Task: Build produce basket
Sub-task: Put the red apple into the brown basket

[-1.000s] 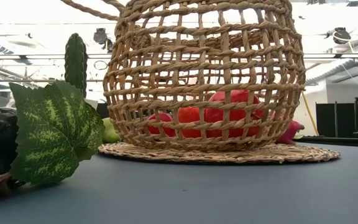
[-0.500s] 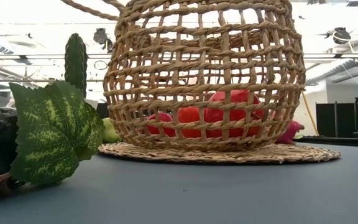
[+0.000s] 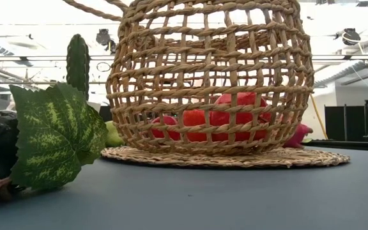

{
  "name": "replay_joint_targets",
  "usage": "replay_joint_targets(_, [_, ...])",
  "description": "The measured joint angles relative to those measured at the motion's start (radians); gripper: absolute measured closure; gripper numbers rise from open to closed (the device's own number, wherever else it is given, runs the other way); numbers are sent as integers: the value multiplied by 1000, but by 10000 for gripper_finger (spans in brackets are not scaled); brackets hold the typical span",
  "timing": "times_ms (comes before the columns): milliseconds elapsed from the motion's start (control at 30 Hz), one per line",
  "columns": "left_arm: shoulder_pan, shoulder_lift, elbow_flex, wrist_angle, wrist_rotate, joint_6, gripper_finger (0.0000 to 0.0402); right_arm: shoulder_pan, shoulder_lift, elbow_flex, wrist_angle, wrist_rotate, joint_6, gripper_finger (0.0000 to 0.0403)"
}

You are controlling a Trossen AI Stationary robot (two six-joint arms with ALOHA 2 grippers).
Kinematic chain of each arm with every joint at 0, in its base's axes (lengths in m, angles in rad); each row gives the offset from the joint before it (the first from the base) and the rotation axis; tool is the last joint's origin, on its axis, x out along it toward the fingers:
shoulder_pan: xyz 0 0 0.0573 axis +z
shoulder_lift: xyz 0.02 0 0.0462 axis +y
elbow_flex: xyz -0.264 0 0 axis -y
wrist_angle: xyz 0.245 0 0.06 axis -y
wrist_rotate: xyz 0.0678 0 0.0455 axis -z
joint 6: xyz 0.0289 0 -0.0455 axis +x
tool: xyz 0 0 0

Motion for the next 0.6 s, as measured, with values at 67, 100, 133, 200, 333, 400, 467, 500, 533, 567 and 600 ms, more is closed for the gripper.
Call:
replay_joint_targets(67, [0,0,0,0,1,0,128,-5,-8,0,10,1,-2,27])
replay_joint_targets(100, [0,0,0,0,1,0,128,-8,-14,0,18,4,-9,27])
replay_joint_targets(133, [0,0,0,0,1,0,128,-12,-22,0,28,5,-18,27])
replay_joint_targets(200, [0,0,0,2,1,0,128,-22,-39,0,42,8,-36,28])
replay_joint_targets(333, [0,0,0,4,0,4,128,-44,-79,0,65,60,-74,28])
replay_joint_targets(400, [0,0,0,6,0,16,128,-53,-97,0,97,88,-103,28])
replay_joint_targets(467, [0,0,0,6,0,20,128,-58,-115,0,127,121,-138,28])
replay_joint_targets(500, [0,0,0,6,0,25,128,-60,-122,0,149,138,-157,28])
replay_joint_targets(533, [0,0,0,6,0,33,128,-63,-129,0,177,149,-181,28])
replay_joint_targets(567, [0,0,0,6,0,40,128,-65,-136,0,195,166,-207,28])
replay_joint_targets(600, [0,0,0,6,0,43,128,-66,-145,0,213,181,-234,28])
